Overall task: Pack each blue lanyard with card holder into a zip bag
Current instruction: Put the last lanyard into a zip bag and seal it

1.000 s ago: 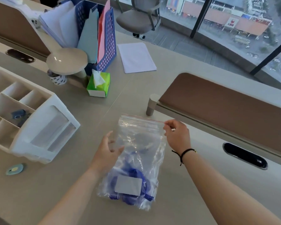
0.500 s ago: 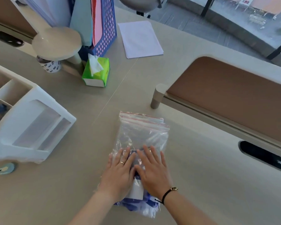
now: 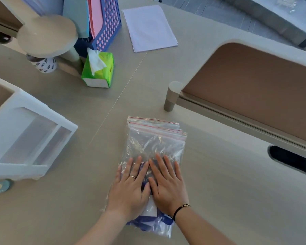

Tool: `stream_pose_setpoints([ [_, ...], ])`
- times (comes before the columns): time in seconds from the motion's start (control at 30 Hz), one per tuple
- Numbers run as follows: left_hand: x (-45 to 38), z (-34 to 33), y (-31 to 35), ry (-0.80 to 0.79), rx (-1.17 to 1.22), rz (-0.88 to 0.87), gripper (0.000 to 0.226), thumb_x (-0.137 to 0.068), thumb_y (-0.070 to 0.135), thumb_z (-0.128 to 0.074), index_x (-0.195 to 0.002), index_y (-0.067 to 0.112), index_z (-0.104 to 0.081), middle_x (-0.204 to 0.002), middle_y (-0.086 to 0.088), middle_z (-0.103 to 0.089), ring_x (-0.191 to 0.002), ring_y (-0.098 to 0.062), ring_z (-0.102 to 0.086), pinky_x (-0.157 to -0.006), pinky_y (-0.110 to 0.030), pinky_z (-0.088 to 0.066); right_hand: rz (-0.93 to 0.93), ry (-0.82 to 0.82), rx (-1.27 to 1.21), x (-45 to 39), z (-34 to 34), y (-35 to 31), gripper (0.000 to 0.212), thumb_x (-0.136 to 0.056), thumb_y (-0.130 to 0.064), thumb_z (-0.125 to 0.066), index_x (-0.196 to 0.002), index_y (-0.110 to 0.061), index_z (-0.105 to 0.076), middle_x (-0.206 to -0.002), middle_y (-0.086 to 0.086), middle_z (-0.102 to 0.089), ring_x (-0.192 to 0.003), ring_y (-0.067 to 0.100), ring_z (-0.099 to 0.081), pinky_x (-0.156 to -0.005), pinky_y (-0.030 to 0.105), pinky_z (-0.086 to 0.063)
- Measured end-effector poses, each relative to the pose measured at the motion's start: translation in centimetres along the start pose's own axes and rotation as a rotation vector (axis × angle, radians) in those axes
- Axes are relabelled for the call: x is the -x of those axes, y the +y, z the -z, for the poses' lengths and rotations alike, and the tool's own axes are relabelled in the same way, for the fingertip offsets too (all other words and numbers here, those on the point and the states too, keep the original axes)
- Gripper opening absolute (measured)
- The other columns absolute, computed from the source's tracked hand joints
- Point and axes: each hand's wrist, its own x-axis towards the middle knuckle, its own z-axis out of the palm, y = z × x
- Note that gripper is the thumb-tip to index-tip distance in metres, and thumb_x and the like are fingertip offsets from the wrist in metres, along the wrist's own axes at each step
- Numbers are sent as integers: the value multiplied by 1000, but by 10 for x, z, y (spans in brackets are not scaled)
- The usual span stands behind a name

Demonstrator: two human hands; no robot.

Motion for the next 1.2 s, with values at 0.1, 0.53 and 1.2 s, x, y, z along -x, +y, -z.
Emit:
stream_pose_setpoints([
  [0.1,-2,-5,-2,2,-20,3,63,-97,53,-27,-156,34,-20,-165,9,-11,-153,-14,-1,-120,-44,-3,-1,14,7,-1,-3,1,57,-102,-45,-25,-156,-34,-12,-165,-8,-3,-152,13,6,-119,46,-3],
  [0.53,-2,-2,-2,-24,13,9,64,-95,57,-17,-156,40,-4,-164,14,7,-150,-10,16,-121,-42,8,-10,-31,-1,-1,2,0,56,-102,-45,-24,-156,-32,-15,-165,-9,-4,-152,15,5,-120,46,-1],
  [1.2,-34,66,-20,-21,839,740,28,-79,31,-78,-95,15,-61,-89,-1,-60,-80,-21,-57,-71,-29,-43,-1035,171,-1296,-2,64,-9,36,-76,-23,-80,-95,-21,-49,-73,-9,-55,-64,13,-54,-64,26,-45],
])
